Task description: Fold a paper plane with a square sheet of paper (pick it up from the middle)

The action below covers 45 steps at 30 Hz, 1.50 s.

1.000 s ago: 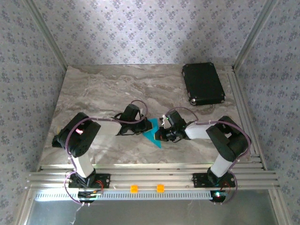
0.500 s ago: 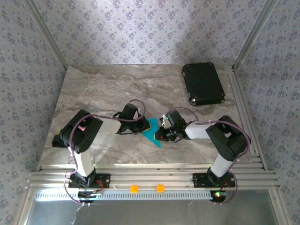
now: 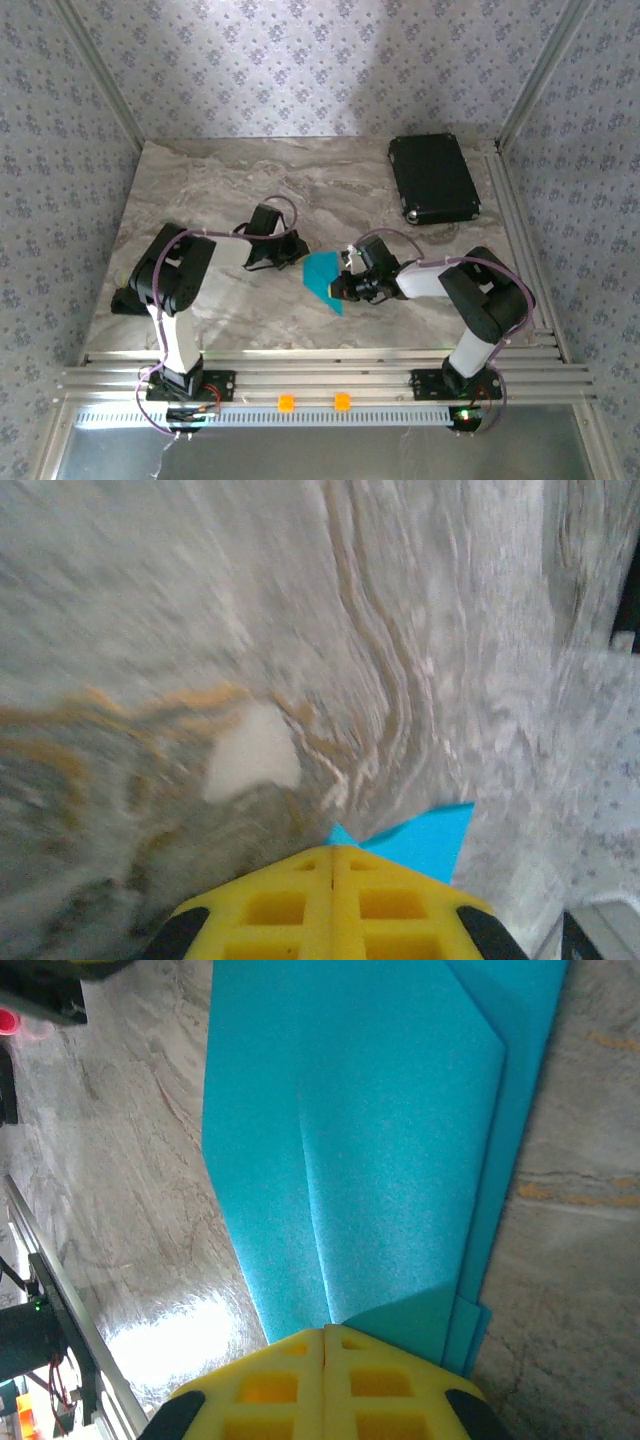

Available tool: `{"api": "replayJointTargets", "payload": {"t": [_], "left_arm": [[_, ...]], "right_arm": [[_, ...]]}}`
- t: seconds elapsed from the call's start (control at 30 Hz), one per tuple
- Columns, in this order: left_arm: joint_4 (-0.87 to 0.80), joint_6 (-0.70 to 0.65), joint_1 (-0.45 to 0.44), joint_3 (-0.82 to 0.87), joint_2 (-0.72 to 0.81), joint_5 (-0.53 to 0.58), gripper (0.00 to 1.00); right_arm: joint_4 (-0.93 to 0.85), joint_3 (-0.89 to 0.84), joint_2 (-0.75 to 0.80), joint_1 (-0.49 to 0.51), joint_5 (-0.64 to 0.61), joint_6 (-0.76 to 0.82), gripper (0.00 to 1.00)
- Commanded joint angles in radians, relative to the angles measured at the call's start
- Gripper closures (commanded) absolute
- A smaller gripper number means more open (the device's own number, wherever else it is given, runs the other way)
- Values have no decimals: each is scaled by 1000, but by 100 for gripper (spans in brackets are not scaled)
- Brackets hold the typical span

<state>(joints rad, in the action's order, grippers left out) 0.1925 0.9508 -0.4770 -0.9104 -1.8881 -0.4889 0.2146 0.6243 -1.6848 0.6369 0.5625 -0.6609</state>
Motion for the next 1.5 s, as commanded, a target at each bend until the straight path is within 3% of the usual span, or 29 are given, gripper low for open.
{"api": "replayJointTargets", "payload": {"t": [0.0,0.23,0.4,0.63,1.0,1.13,1.3,1.47], "left_arm": [[-88,-37,33,-34,-31,99,94],[-125,-45,12,-28,119,115,92],[-86,-68,-56,36,217,128,91],[2,-90,-153,53,119,54,92],[-48,-103,-143,49,21,99,93],[-66,-118,-143,74,29,112,94],[-57,-116,-144,84,28,109,94],[-65,-124,-143,78,31,108,94]], "right_arm": [[-230,-80,-52,-7,-76,24,100],[-245,-73,-41,-24,-55,76,100],[-263,-65,-29,-41,-43,96,100],[-264,-63,-23,-51,-38,95,100],[-287,33,30,-22,-22,61,99],[-266,88,57,10,-79,-2,98],[-160,140,7,15,-119,-81,98],[-181,226,-58,23,-133,-68,96]]}}
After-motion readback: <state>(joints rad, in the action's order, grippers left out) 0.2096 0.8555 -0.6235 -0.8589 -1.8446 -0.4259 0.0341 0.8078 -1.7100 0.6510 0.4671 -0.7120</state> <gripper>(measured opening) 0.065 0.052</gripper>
